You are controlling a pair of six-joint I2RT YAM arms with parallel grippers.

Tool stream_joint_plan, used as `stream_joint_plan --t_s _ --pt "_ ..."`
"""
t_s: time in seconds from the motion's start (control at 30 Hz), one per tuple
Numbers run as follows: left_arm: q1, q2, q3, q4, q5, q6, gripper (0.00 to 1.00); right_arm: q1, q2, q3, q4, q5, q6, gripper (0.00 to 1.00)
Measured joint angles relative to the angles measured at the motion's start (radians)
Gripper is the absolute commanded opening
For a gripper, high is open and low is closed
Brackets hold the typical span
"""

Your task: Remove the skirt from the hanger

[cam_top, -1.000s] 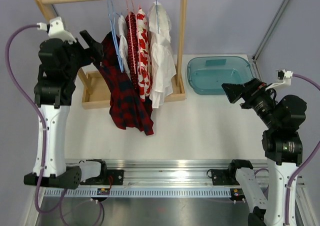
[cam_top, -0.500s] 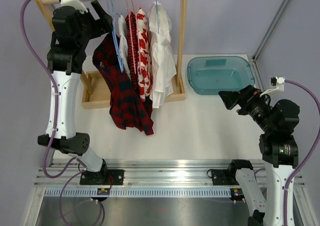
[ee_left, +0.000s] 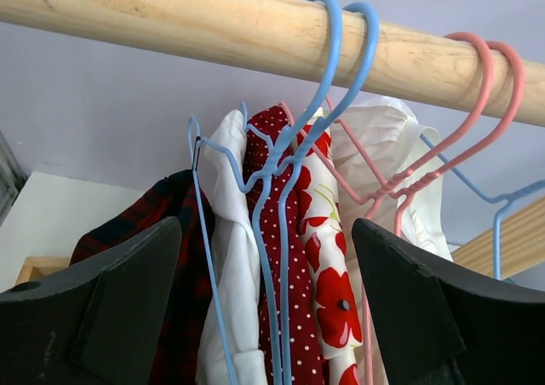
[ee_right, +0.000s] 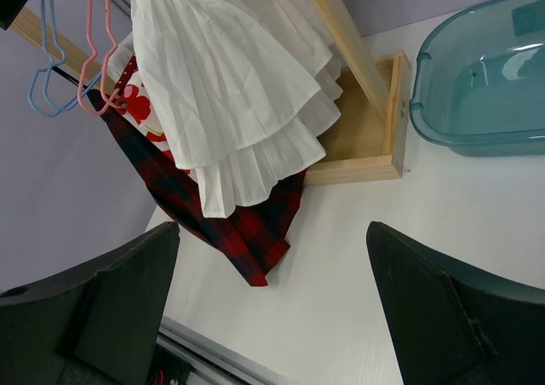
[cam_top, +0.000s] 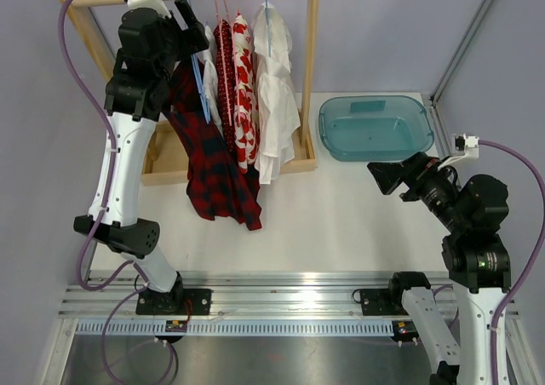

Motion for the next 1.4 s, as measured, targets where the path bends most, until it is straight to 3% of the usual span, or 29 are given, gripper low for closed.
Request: stream_joint_plan --t_s 0.57,1.17,1.4 --pt "-0.010 -0.099 -0.176 0.130 -0.109 0.027 0.83 0.019 -0.014 -0.027 -0.006 0.016 -0.016 0.99" --pt "-0.010 -0.046 -0.180 0.146 -0.154 0.039 0.83 0.034 -0.015 -0.037 -0.008 0.037 -0.039 0.99" --pt "-0.001 -0.005 -0.180 0.141 -0.167 0.024 0.71 0.043 -0.015 -0.040 -0.009 0.059 -0.046 1.00"
